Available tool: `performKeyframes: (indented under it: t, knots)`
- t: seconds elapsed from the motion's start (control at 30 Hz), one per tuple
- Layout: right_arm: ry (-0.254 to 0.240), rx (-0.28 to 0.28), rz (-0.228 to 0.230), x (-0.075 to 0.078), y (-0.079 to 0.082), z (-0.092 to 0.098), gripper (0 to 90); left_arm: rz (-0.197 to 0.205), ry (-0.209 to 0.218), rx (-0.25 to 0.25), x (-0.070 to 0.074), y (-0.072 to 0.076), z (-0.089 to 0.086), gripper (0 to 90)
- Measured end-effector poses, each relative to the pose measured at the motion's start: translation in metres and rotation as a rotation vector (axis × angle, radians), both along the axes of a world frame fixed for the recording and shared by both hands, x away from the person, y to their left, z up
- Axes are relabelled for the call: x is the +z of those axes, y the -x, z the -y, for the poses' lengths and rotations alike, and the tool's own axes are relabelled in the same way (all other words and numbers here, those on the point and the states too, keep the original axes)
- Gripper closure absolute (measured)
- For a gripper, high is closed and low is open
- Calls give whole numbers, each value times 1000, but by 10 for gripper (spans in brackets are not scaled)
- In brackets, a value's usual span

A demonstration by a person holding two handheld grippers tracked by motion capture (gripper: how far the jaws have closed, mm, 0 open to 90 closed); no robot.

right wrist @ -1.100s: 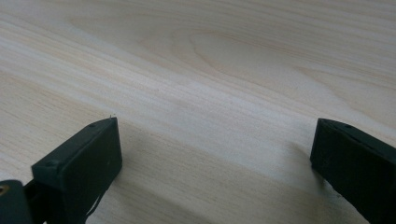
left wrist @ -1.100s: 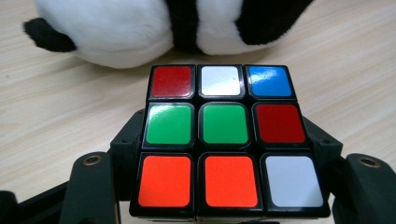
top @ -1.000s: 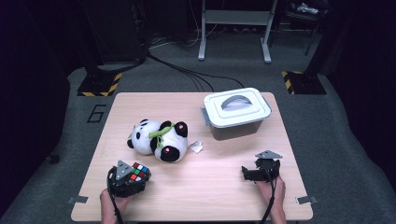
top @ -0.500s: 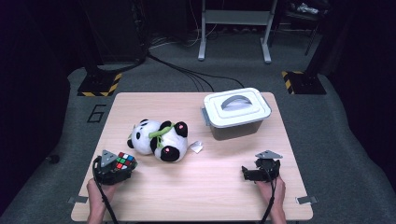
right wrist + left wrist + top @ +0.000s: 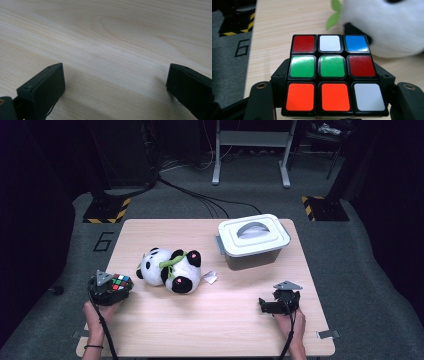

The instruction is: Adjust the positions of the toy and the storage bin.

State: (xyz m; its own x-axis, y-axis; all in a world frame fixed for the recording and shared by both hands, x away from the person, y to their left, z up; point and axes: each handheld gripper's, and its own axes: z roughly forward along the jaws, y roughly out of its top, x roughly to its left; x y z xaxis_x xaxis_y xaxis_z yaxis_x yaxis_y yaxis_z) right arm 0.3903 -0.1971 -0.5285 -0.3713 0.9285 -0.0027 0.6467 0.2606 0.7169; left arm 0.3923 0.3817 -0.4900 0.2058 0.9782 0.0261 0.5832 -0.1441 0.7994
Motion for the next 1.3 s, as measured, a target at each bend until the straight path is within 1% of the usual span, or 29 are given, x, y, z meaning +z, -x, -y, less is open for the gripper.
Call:
performKeyframes:
  t: [0.03, 0.07, 0.1, 0.13, 0.17, 0.2, 0.23, 0.27, 0.3, 0.33, 0.37, 0.4, 0.43, 0.47, 0.5, 0.53, 0.6, 0.7, 0.77, 0.8, 0.83, 0.87, 0.9, 0.93, 1.0, 1.03, 1.13, 1.17, 1.3]
  knots:
    - [1, 1, 1, 0, 0, 0, 12, -12, 10, 11, -2, -3, -3, 342]
    - [1, 2, 1, 0, 0, 0, 12, -1, 17, 30, -5, -6, -5, 343]
    - [1, 2, 1, 0, 0, 0, 12, -26, 11, 30, -6, -8, -7, 343]
    - [0, 1, 0, 0, 0, 0, 12, -32, 16, 34, -8, -10, -9, 343]
    - [0, 2, 1, 0, 0, 0, 12, -30, 14, 46, -11, -12, -10, 342]
    - [1, 2, 1, 0, 0, 0, 12, -35, 10, 47, -13, -14, -10, 342]
    - [1, 1, 1, 0, 0, 0, 12, -34, 23, 52, -14, -16, -11, 342]
    - [0, 1, 1, 0, 0, 0, 12, -42, 24, 56, -14, -17, -12, 342]
    - [1, 1, 1, 0, 0, 0, 13, -32, 23, 60, -16, -20, -13, 342]
    - [0, 1, 0, 0, 0, 0, 13, -43, 27, 56, -17, -21, -14, 342]
    - [1, 1, 1, 0, 0, 0, 13, -43, 28, 62, -18, -23, -14, 342]
    - [1, 1, 1, 0, 0, 0, 13, -46, 19, 64, -19, -24, -15, 342]
    - [0, 1, 1, 0, 0, 0, 13, -47, 30, 68, -21, -25, -16, 342]
    - [1, 1, 1, 0, 0, 0, 13, -47, 31, 73, -22, -26, -17, 342]
    - [1, 2, 1, 0, 0, 0, 13, -53, 24, 75, -23, -27, -18, 342]
    - [1, 2, 1, 0, 0, 0, 13, -42, 35, 81, -24, -28, -19, 342]
    - [0, 1, 2, 0, 0, 0, 13, -50, 31, 82, -23, -29, -20, 342]
    - [0, 0, 1, 0, 0, 0, 14, -51, 35, 82, -23, -31, -21, 339]
    - [0, 1, 2, 0, 0, 0, 14, -63, 34, 84, -23, -30, -20, 330]
    - [0, 1, 2, 0, 0, 0, 14, -73, 31, 84, -21, -30, -20, 295]
    - [0, 2, 2, 0, 0, 0, 14, -67, 31, 93, -20, -28, -19, 242]
    - [-4, -1, 2, 0, 0, 0, 14, -74, 37, 93, -17, -26, -20, 208]
    - [1, 2, 2, 0, 0, 0, 14, -62, 43, 97, -16, -25, -19, 175]
    - [0, 2, 2, 0, 0, 0, 14, -69, 47, 93, -12, -24, -19, 150]
    - [0, 1, 2, 0, 0, 0, 14, -57, 40, 92, -5, -20, -18, 136]
    - [0, 1, 2, 0, 0, 0, 14, -62, 42, 84, -1, -18, -18, 124]
    - [0, 2, 2, 0, 0, 0, 14, -47, 36, 69, 12, -15, -14, 89]
    - [0, 2, 2, 0, 0, 0, 14, -48, 35, 54, 19, -13, -12, 81]
    - [-2, 1, 2, 0, 0, 0, 14, -15, 39, 13, 41, -11, 1, 52]
